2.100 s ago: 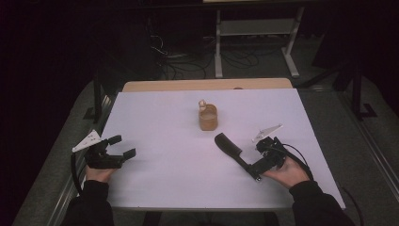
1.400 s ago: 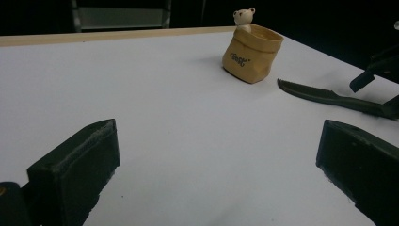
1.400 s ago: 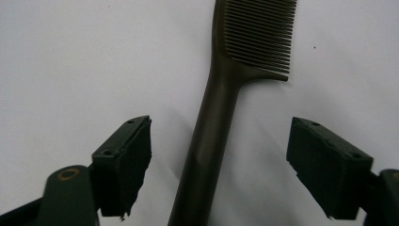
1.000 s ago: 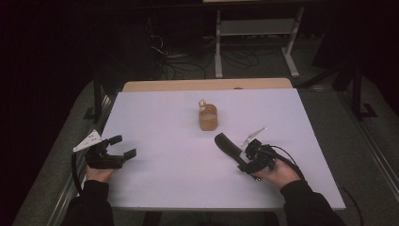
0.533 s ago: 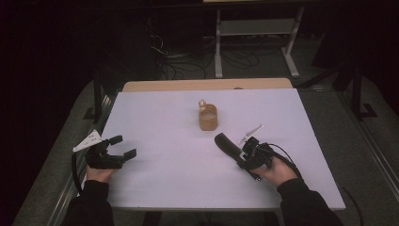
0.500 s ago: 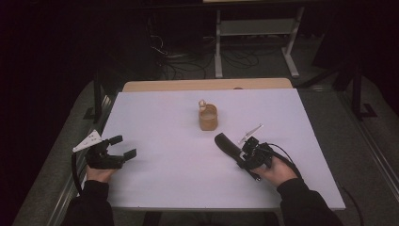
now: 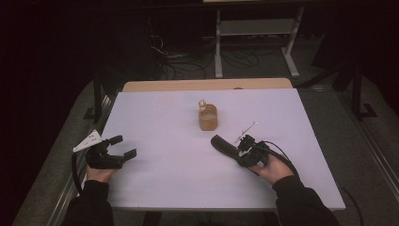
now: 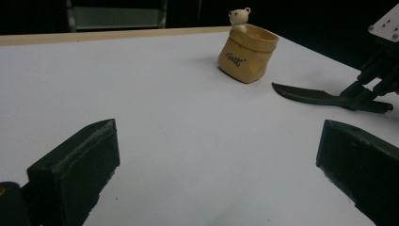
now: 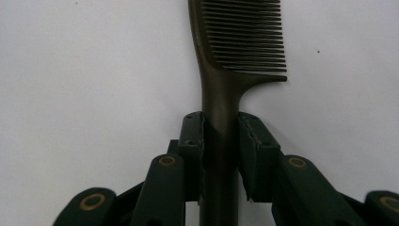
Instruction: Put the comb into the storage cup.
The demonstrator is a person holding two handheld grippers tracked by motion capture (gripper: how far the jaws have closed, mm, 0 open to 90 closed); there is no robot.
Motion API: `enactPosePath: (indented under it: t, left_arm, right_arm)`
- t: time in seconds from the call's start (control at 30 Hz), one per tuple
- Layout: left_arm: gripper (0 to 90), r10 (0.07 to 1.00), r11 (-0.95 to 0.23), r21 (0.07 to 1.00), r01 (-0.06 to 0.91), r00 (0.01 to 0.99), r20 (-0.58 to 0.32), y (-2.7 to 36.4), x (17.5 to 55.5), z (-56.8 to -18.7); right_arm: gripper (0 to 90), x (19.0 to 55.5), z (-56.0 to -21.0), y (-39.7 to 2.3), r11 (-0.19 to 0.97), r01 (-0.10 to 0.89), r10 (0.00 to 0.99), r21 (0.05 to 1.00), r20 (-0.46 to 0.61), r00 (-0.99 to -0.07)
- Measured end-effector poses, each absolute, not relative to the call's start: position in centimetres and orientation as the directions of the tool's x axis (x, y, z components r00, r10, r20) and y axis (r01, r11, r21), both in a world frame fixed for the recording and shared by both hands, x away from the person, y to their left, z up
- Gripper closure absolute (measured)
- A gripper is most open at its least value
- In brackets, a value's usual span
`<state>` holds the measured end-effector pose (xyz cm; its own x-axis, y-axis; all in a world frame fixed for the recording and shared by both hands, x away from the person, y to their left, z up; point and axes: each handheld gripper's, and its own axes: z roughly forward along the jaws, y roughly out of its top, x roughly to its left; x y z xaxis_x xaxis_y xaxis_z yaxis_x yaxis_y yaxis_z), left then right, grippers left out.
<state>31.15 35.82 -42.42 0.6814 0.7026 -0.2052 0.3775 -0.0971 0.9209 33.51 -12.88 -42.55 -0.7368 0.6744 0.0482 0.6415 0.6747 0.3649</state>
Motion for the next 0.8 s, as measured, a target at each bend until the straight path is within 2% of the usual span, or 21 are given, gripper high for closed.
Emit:
enactPosePath:
  t: [0.4, 0.8]
  left_arm:
    - [0.0, 0.703, -0.097, 0.921, 0.378, 0.681, -0.206, 35.83, 31.16, -42.43]
    - [0.0, 0.702, -0.096, 0.919, 0.382, 0.680, -0.209, 35.82, 31.17, -42.47]
  right_arm:
    - [71.2, 33.83, -42.40, -12.99, 0.685, 0.636, 0.661, 0.356, 0.065, -0.748]
    - [71.2, 33.62, -41.94, -13.54, 0.672, 0.618, 0.658, 0.408, 0.053, -0.751]
